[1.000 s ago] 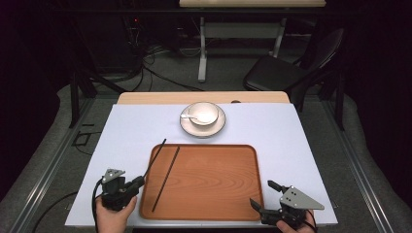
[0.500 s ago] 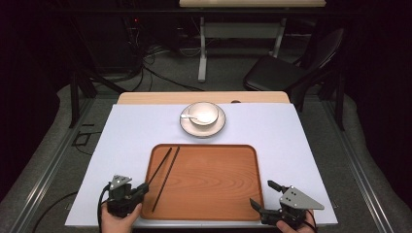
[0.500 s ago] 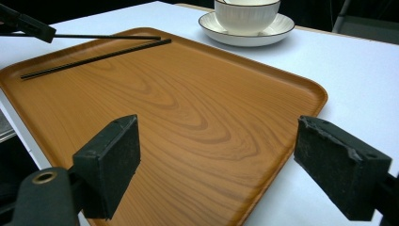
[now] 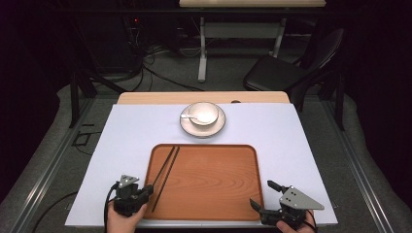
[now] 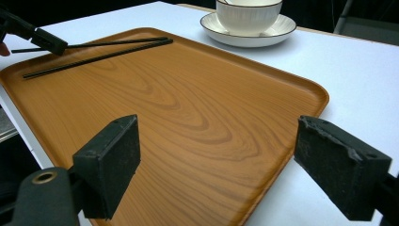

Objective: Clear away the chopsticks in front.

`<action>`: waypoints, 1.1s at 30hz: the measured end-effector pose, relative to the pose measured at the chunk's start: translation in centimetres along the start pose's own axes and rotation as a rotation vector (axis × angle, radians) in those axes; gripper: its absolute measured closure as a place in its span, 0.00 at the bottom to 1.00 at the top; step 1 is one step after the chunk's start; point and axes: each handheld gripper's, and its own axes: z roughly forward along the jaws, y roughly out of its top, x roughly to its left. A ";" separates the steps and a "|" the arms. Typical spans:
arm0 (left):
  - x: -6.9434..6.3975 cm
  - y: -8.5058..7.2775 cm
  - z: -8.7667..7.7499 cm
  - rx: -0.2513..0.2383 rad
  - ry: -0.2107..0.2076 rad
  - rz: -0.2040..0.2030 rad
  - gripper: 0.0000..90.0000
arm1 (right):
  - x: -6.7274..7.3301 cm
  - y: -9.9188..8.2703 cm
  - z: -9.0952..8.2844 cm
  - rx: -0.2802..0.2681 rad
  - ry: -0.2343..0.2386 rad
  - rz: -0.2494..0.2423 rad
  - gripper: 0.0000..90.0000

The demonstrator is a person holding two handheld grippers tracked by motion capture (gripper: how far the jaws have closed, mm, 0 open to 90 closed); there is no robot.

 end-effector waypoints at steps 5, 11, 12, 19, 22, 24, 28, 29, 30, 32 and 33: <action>0.0 0.0 0.1 0.006 -0.003 -0.003 0.95 | 0.0 0.0 0.0 0.000 0.000 0.002 0.16; 0.0 0.0 0.1 0.008 -0.015 -0.003 0.90 | 0.0 0.0 0.0 0.000 0.001 0.000 0.16; 0.0 0.0 0.1 0.006 -0.014 -0.003 0.90 | 0.0 0.0 0.0 0.000 0.001 0.000 0.16; 0.1 0.1 -0.3 -0.022 -0.025 -0.008 0.83 | 0.0 0.0 0.0 -0.001 0.001 0.000 0.16; 0.1 0.2 -0.6 -0.044 -0.031 -0.004 0.79 | 0.0 0.0 0.0 0.000 0.001 0.002 0.16; 0.1 0.2 -0.8 -0.055 -0.037 -0.007 0.76 | 0.0 0.0 0.0 -0.001 0.000 0.003 0.16; 0.2 0.4 -0.9 -0.076 -0.044 -0.005 0.68 | 0.0 0.0 0.0 0.000 0.001 0.000 0.16; 0.3 0.4 -0.9 -0.081 -0.048 -0.003 0.66 | 0.0 0.0 0.0 0.000 0.001 0.000 0.16; 0.3 0.5 -1.0 -0.083 -0.049 -0.001 0.63 | 0.0 0.0 0.0 0.000 0.001 0.000 0.16; 0.5 0.6 -0.9 -0.089 -0.048 0.014 0.57 | 0.0 0.0 0.0 0.000 0.002 0.001 0.16; 0.6 0.7 -0.9 -0.094 -0.032 0.034 0.54 | 0.0 0.0 0.0 0.000 0.002 0.001 0.16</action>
